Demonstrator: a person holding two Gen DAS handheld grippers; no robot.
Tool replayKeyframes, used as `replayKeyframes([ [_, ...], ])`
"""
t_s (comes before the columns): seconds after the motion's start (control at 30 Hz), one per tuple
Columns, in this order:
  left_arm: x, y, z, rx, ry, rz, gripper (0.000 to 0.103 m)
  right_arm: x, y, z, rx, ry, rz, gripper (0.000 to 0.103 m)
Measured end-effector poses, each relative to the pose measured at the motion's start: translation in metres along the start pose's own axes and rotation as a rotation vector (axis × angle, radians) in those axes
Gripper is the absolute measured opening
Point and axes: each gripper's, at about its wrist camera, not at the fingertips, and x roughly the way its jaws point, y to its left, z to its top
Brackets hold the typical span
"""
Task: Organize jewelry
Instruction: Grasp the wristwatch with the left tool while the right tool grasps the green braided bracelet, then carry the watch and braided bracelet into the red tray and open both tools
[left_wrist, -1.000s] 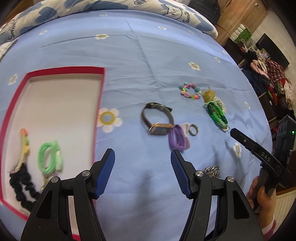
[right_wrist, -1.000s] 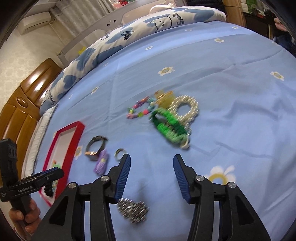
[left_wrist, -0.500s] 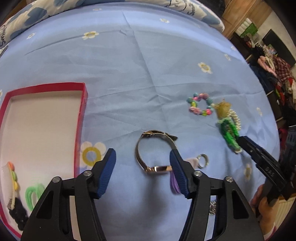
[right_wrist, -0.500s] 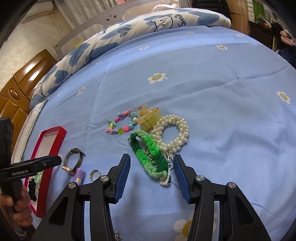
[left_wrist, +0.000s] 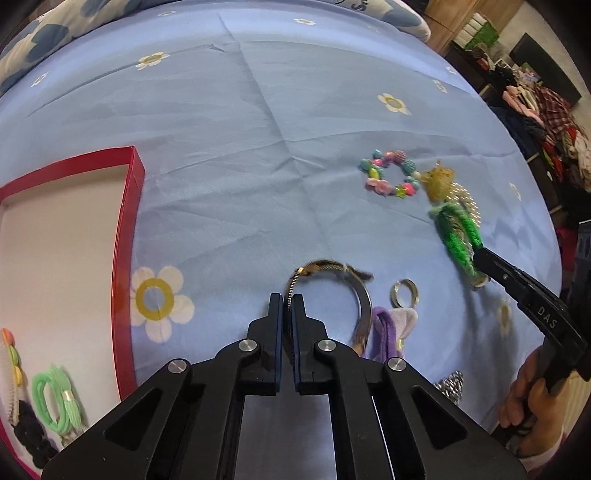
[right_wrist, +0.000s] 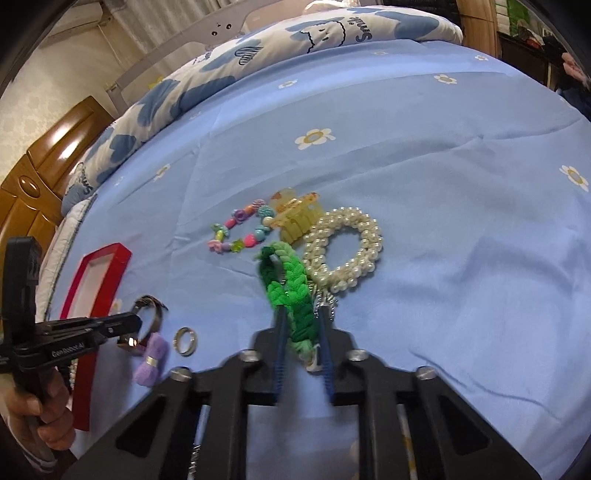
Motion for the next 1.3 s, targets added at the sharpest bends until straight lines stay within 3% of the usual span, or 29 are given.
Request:
replayKeyframes([
  [0.47, -0.056, 0.015, -0.043, -0.053, -0.067, -0.069, 0.003, -0.037, 0.040, -0.016, 0.016, -0.033, 0.154, 0.011],
  [0.8, -0.091, 0.050, -0.059, -0.124, -0.142, -0.004, 0.003, -0.028, 0.097, -0.025, -0.044, 0.001, 0.252, 0.011],
  [1.3, -0.110, 0.116, -0.074, -0.248, -0.180, 0.046, 0.003, -0.014, 0.169, -0.032, -0.134, 0.051, 0.336, 0.011],
])
